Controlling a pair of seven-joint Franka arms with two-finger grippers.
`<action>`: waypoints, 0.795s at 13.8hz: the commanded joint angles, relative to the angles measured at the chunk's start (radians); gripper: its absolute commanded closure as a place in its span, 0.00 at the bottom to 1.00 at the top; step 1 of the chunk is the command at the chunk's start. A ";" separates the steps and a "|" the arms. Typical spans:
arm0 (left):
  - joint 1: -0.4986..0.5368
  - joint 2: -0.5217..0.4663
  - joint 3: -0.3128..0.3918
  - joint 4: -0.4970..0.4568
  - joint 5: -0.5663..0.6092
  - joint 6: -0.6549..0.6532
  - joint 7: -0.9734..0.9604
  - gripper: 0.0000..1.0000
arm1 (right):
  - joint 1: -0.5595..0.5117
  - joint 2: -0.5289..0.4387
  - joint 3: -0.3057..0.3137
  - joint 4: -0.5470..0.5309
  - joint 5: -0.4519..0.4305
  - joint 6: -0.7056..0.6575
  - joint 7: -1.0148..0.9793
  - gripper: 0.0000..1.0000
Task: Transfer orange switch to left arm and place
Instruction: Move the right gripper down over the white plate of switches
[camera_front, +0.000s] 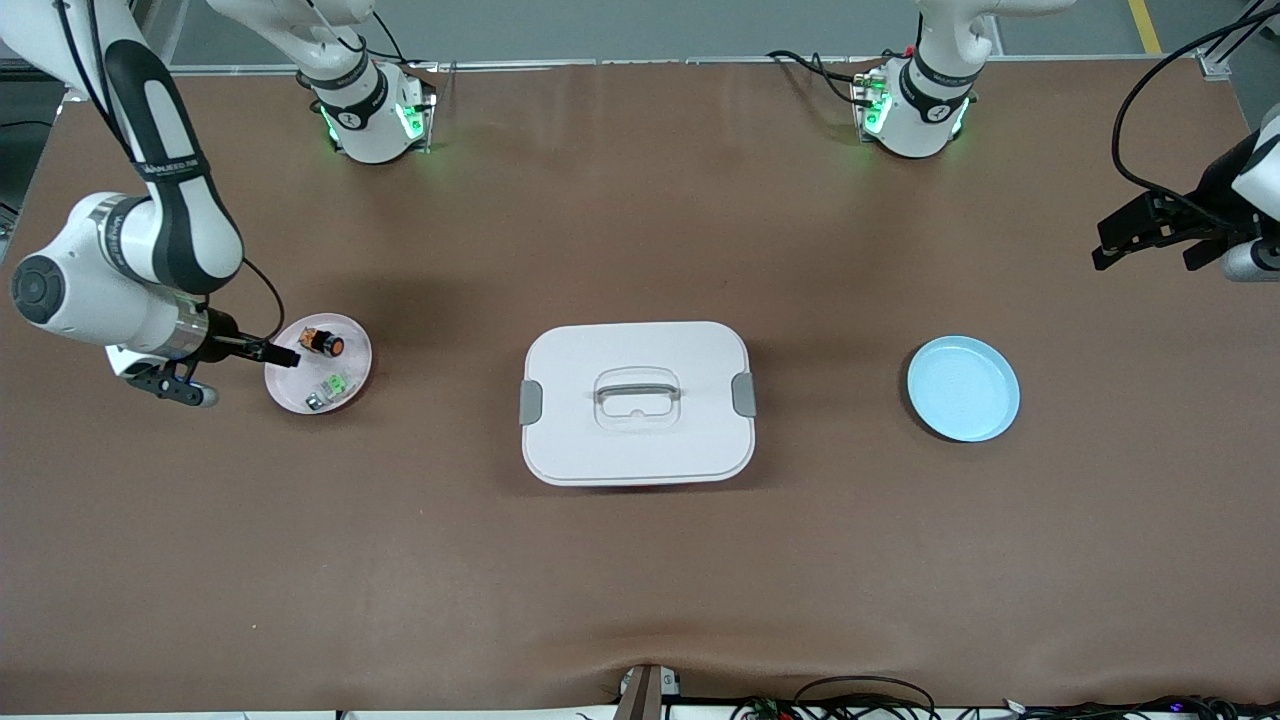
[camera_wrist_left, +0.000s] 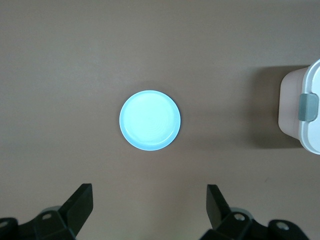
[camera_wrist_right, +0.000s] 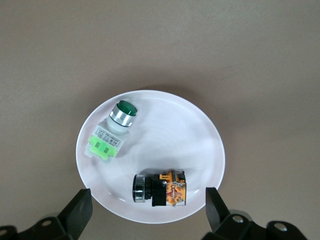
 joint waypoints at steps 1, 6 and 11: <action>0.006 0.009 -0.003 0.024 0.011 -0.015 0.010 0.00 | 0.004 -0.039 0.000 -0.075 0.008 0.062 0.019 0.00; 0.006 0.014 -0.003 0.024 0.011 -0.015 0.010 0.00 | 0.007 -0.043 0.000 -0.147 0.008 0.142 0.019 0.00; 0.006 0.014 -0.003 0.024 0.011 -0.015 0.010 0.00 | 0.031 -0.035 0.002 -0.201 0.008 0.239 0.019 0.00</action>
